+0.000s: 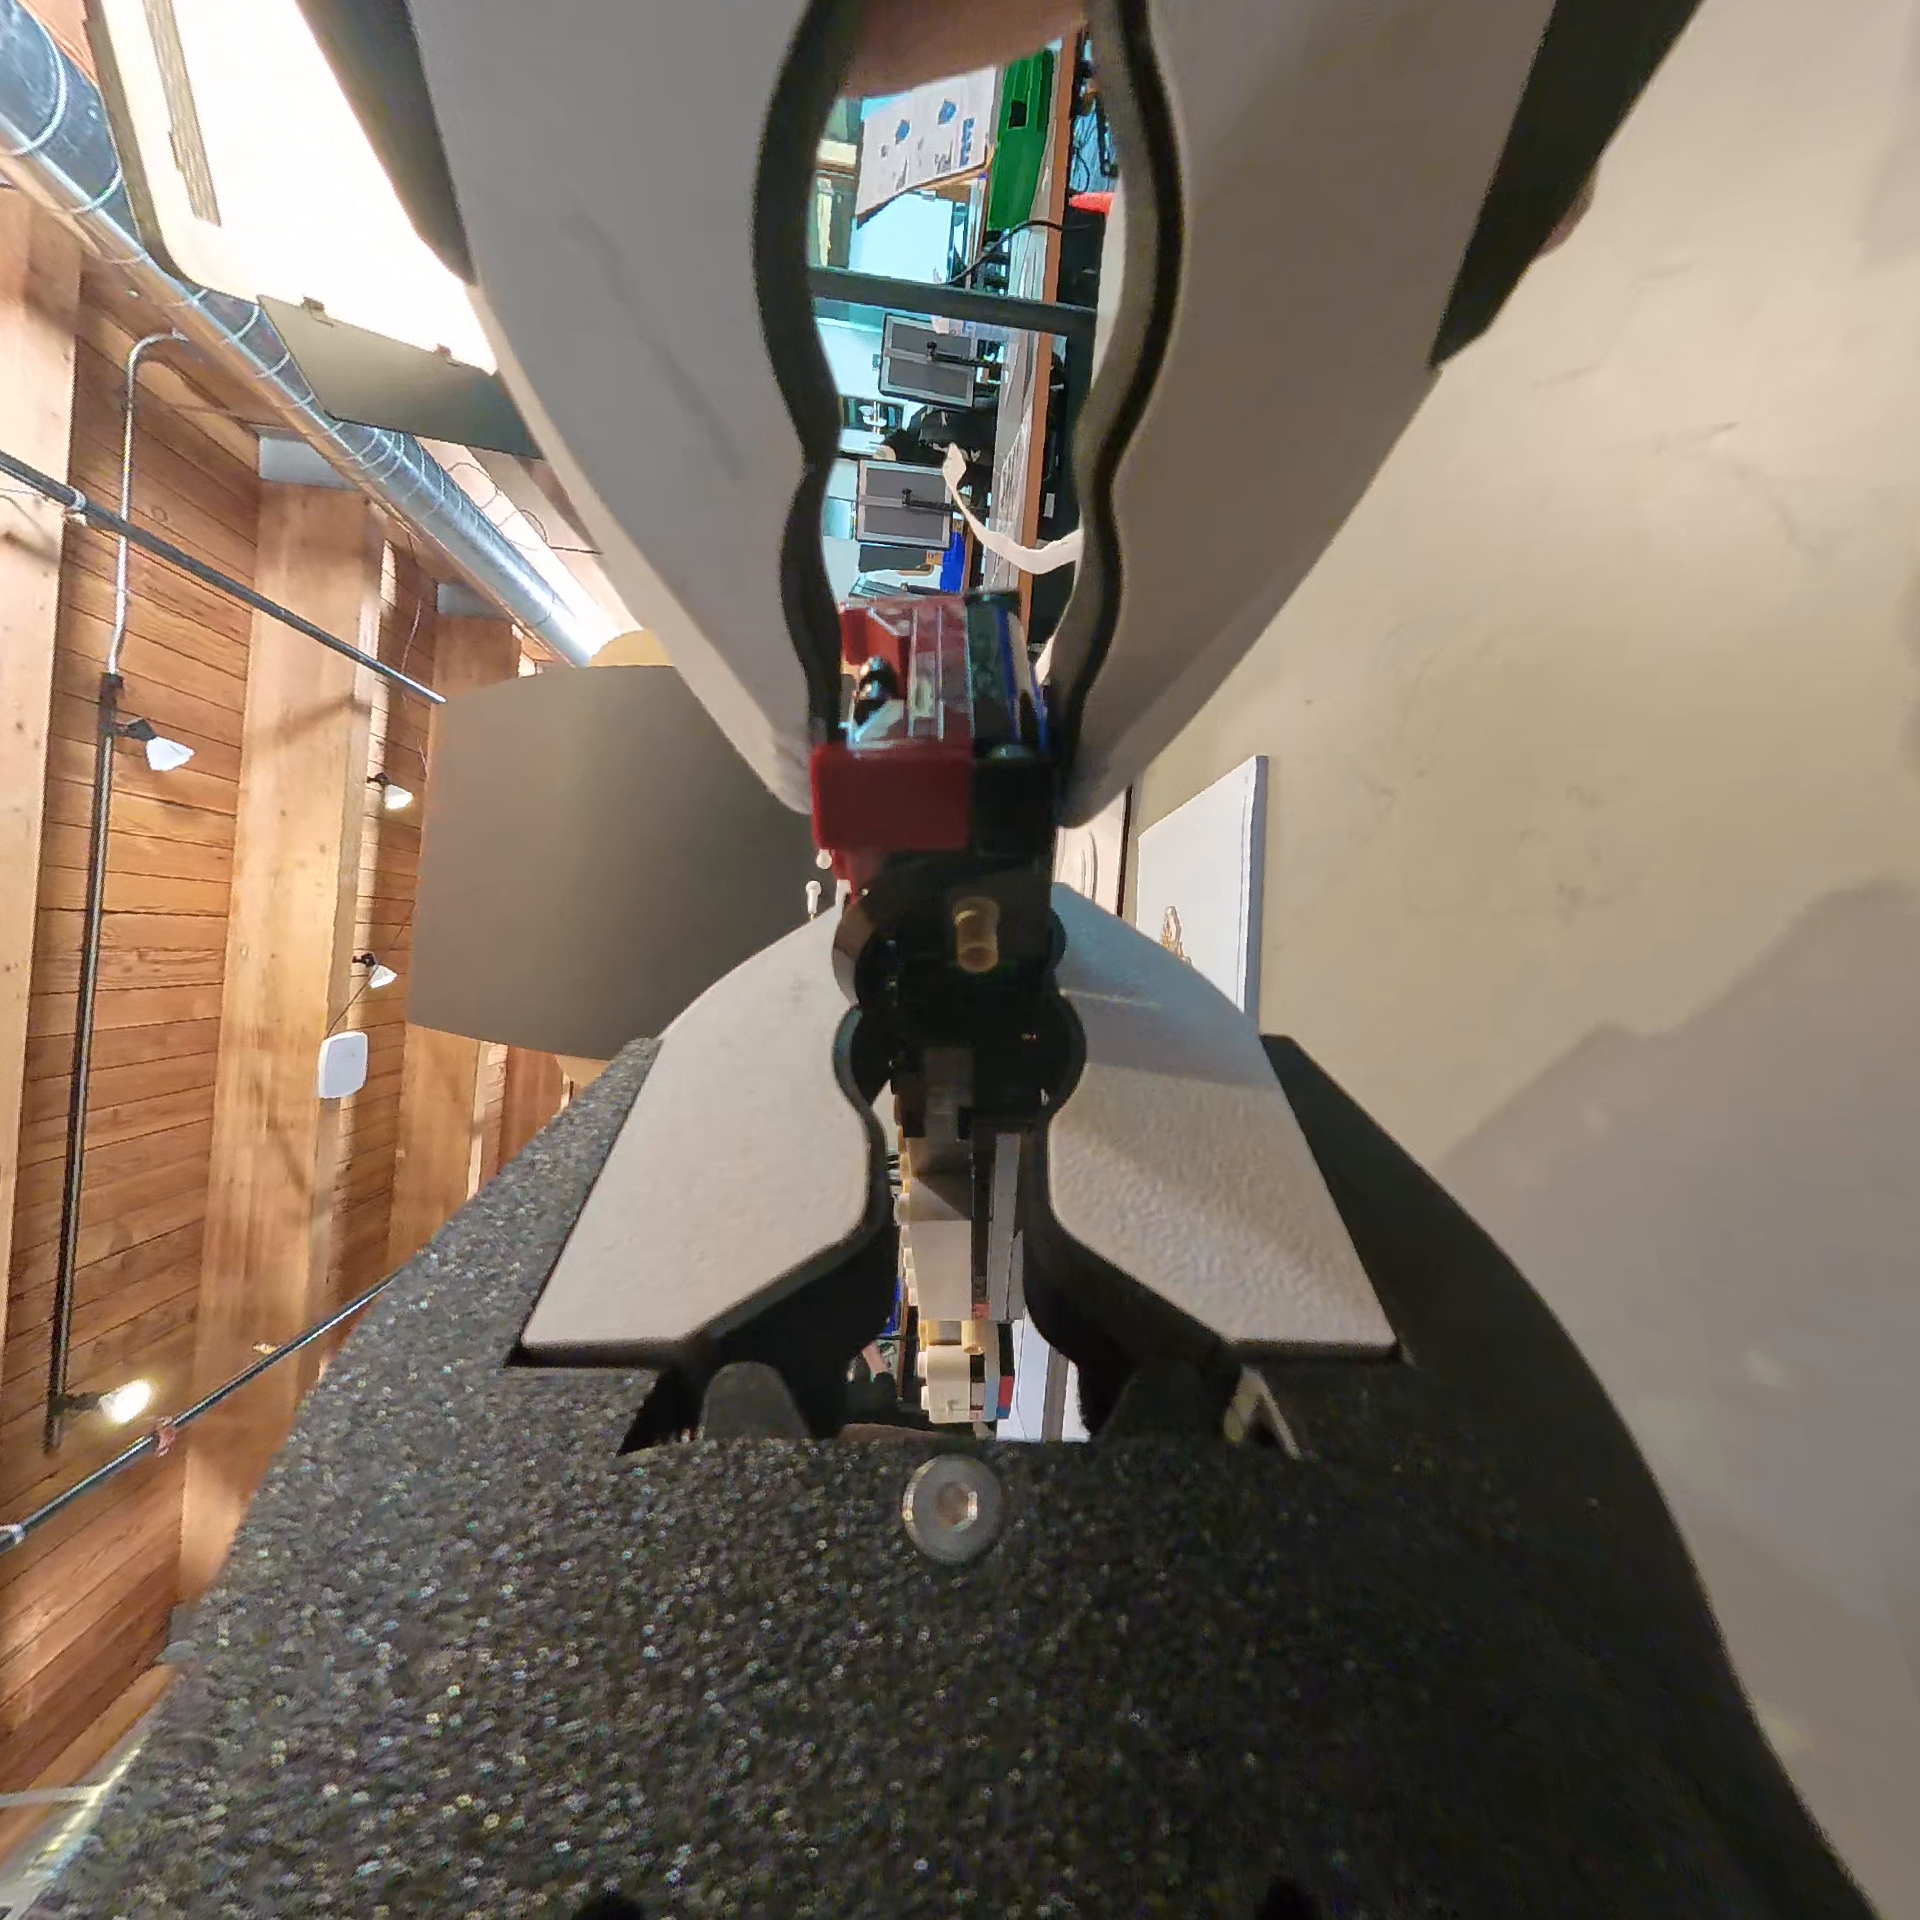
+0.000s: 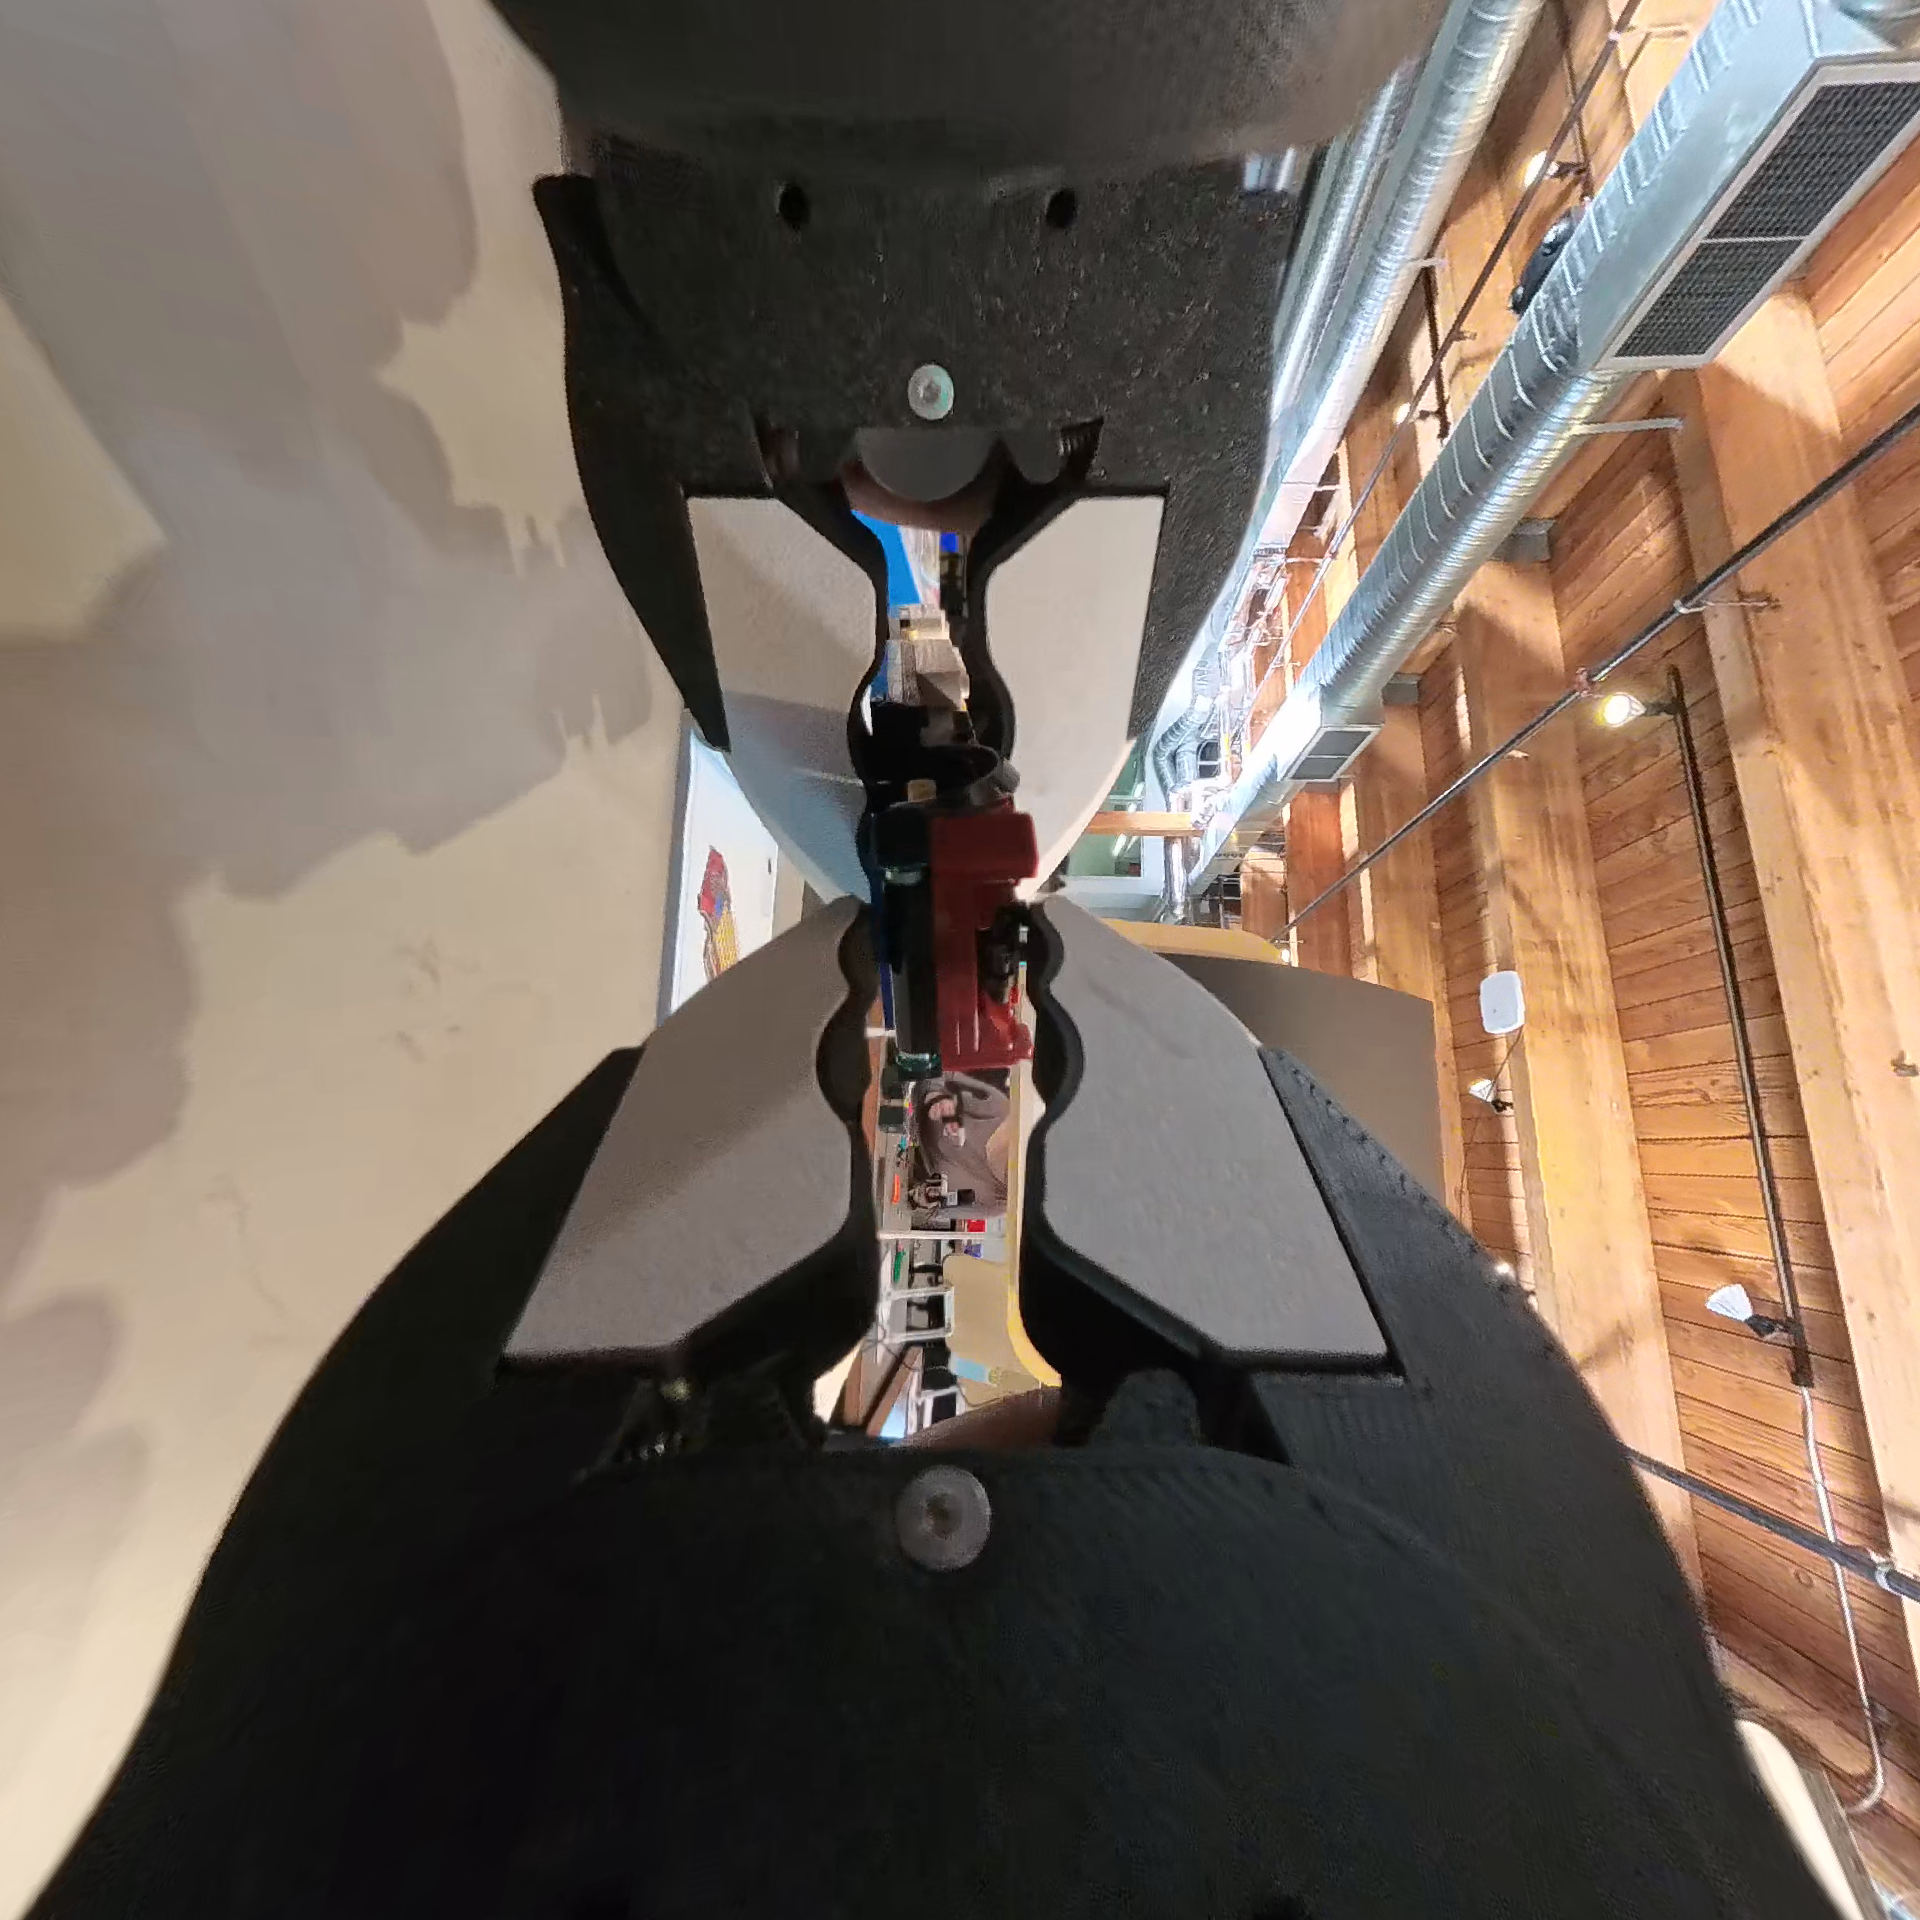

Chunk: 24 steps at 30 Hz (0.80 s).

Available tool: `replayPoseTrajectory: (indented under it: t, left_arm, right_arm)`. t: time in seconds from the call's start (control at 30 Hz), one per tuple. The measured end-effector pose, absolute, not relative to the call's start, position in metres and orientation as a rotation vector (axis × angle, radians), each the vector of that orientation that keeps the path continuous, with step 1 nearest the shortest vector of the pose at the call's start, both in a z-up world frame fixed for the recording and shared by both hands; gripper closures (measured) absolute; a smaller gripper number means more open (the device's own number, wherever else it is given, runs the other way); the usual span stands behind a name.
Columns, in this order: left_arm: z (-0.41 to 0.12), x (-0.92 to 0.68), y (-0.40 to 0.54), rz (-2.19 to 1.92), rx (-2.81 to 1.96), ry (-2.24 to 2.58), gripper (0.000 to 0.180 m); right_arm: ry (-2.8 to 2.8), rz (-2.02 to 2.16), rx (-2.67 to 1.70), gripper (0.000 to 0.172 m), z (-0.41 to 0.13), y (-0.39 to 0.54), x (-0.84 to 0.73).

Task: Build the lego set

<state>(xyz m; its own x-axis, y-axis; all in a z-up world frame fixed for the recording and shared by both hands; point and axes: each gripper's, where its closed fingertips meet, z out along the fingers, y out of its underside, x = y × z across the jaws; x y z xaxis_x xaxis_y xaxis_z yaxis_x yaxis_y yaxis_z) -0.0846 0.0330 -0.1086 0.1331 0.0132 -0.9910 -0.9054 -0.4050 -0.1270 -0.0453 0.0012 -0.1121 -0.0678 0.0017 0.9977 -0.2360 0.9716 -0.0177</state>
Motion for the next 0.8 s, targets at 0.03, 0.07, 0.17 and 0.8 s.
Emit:
replayPoseTrajectory:
  t: [0.03, 0.07, 0.17, 0.8]
  left_arm:
    - [-0.1088, -0.0851, 0.0334, 1.396, -1.580, 0.892, 0.156]
    - [-0.1084, -0.0853, 0.0336, 1.397, -1.579, 0.889, 0.156]
    - [-0.1077, -0.0854, 0.0341, 1.412, -1.570, 0.901, 0.156]
    - [-0.1164, -0.0838, 0.0351, 1.409, -1.549, 0.913, 0.156]
  right_arm:
    - [-1.624, 0.202, 0.180, 0.145, -0.1125, 0.0016, -0.0456]
    - [-1.614, 0.206, 0.180, 0.145, -0.1124, 0.0017, -0.0459]
    - [-1.597, 0.215, 0.196, 0.145, -0.1125, 0.0012, -0.0459]
    - [-1.697, 0.265, 0.196, 0.145, -0.1133, 0.0025, -0.0440]
